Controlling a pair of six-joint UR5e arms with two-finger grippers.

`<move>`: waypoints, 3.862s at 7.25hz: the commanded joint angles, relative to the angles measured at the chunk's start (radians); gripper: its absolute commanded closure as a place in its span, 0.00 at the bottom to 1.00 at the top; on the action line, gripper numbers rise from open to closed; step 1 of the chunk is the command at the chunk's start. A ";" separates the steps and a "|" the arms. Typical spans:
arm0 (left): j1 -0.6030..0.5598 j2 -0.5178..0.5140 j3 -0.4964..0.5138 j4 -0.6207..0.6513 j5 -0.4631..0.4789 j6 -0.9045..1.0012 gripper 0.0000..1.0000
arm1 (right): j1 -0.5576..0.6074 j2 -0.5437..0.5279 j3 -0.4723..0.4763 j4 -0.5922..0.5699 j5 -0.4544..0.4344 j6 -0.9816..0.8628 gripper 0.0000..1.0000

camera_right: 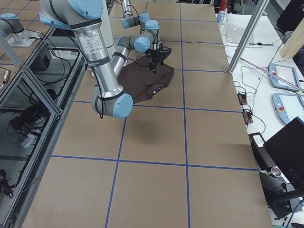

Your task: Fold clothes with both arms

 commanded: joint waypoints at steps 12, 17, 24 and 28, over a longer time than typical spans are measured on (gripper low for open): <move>-0.209 -0.030 0.002 0.101 0.014 0.278 1.00 | -0.005 0.005 -0.003 0.000 -0.003 0.009 0.00; -0.451 -0.429 0.669 -0.243 0.029 0.338 1.00 | -0.012 0.016 0.008 0.002 -0.005 0.012 0.00; -0.483 -0.298 0.479 -0.348 0.059 0.352 0.45 | -0.178 0.045 -0.117 0.184 -0.132 0.176 0.00; -0.410 -0.207 0.275 -0.267 0.059 0.231 0.45 | -0.276 0.043 -0.260 0.316 -0.233 0.273 0.03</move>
